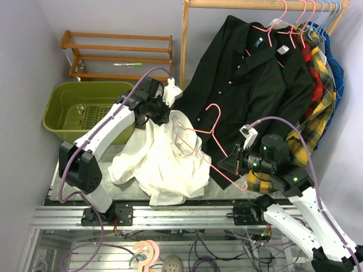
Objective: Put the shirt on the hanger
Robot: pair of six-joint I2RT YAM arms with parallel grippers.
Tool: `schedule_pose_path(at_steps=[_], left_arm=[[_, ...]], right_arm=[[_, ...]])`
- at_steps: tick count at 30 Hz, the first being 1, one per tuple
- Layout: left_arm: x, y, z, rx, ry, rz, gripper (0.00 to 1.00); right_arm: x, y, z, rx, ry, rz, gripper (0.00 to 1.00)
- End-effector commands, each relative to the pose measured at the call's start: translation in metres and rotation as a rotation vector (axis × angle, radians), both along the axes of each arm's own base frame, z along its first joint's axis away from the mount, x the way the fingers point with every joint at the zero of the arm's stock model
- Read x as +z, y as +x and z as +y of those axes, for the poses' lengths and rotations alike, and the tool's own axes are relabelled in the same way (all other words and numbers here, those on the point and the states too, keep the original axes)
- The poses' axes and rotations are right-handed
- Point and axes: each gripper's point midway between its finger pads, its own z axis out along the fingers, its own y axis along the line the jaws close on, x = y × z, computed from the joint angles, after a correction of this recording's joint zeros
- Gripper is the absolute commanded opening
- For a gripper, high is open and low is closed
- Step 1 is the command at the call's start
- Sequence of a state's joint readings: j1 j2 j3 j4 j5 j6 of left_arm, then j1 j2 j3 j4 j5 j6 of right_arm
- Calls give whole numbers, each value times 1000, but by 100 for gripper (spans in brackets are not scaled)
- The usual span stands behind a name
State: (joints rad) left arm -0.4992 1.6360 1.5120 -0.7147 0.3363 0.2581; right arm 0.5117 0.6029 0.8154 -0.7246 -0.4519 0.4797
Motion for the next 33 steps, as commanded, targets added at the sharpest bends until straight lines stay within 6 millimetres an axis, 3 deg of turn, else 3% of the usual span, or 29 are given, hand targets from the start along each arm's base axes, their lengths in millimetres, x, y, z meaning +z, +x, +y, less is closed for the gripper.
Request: schedule_pose_path(at_steps=[1,7,9,16,22,29,33], left_arm=[[17,-10,5,-29,-6,-14,7],[23,-20,10,-37,-7,-14,7],[27,-22,10,-36,-16,-18,7],[32,-32,5,-62,-24,-7,7],[32,-25,10,-40,8,-38,7],[37,-37,2,-78,-26,-8,7],[48,-45,-5,-106,-40,-23,7]], right_arm=[[12,21,17,12,77,-82,0],[14,47,29,-18,139,-158,0],[8,51,39,10,171,-139,0],[17,72,75,52,322,-184,0],[-3,82,102,73,309,-169,0],[-15,110,119,48,314,-169,0],[-36,117,133,91,284,-110,0]])
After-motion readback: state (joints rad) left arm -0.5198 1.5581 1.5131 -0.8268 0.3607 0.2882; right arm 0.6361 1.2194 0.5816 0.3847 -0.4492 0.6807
